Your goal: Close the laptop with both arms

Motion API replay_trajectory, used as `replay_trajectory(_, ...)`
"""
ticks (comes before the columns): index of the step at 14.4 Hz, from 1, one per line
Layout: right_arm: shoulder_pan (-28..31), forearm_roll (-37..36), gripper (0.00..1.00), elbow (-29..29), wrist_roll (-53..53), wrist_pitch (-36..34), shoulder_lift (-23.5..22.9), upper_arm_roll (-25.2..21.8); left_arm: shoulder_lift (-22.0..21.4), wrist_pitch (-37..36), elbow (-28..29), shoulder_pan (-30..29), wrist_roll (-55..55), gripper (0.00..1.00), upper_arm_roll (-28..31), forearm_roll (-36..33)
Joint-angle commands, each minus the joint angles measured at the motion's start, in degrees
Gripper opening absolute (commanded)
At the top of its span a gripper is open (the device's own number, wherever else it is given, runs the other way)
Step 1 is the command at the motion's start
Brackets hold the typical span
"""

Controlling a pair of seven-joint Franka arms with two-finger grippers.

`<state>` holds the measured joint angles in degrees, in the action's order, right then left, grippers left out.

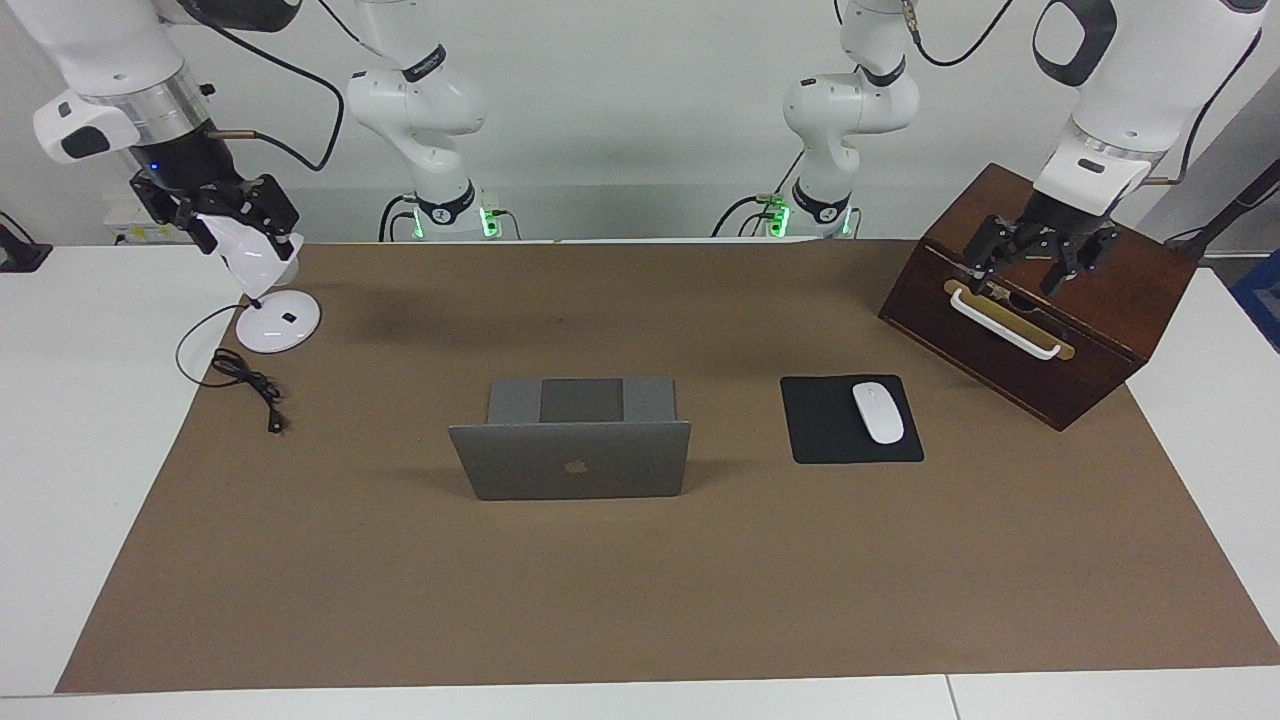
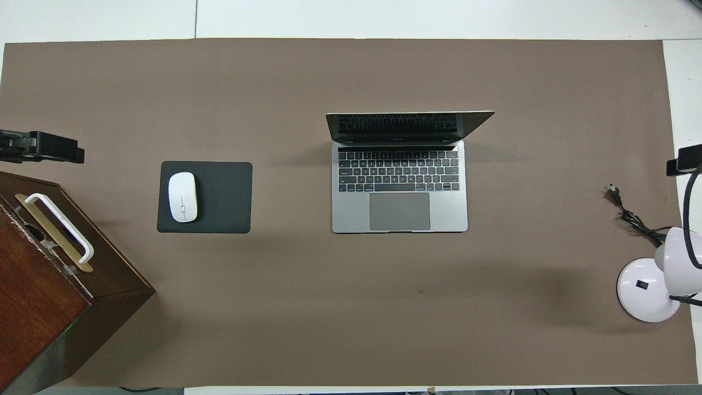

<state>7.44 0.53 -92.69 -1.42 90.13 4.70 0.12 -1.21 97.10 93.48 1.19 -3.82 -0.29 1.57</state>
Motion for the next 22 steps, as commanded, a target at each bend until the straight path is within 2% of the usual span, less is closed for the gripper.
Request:
replay_trajectory(1, 1.70, -0.45, 1.00, 0.06, 1.77, -0.39, 0.40, 1.11, -0.55, 1.43, 1.26, 0.48, 0.57, 0.97, 0.12, -0.70)
replay_trajectory(8, 1.79, -0.80, 1.00, 0.41, 1.77, 0.74, 0.05, 1.11, -0.55, 1.43, 1.26, 0.48, 0.31, 0.97, 0.12, -0.70)
replay_trajectory(16, 1.18, -1.15, 1.00, 1.29, 3.79, 7.77, -1.44, 1.55, -0.55, 1.43, 1.35, 0.30, 0.22, 0.98, 0.20, -0.61)
replay_trajectory(18, 0.82, -1.15, 1.00, 1.29, 5.28, 11.36, -2.23, 2.50, -0.55, 1.43, 1.35, 0.30, 0.30, 0.96, 0.12, -0.61)
replay_trajectory(19, 0.82, -1.24, 1.00, 1.29, 5.55, 13.04, -2.50, 2.86, -0.55, 1.43, 1.35, 0.30, 0.48, 0.91, 0.12, -0.61)
replay_trajectory(20, 0.56, -1.24, 1.00, 1.37, 5.81, 14.62, -3.11, 2.95, -0.55, 1.43, 1.35, 0.30, 0.57, 0.80, 0.20, -0.61)
replay_trajectory(22, -0.49, -1.59, 0.99, 1.37, 5.90, 17.00, -4.08, 3.57, -0.63, 1.43, 1.61, 0.04, 0.48, 0.53, 0.12, -0.61)
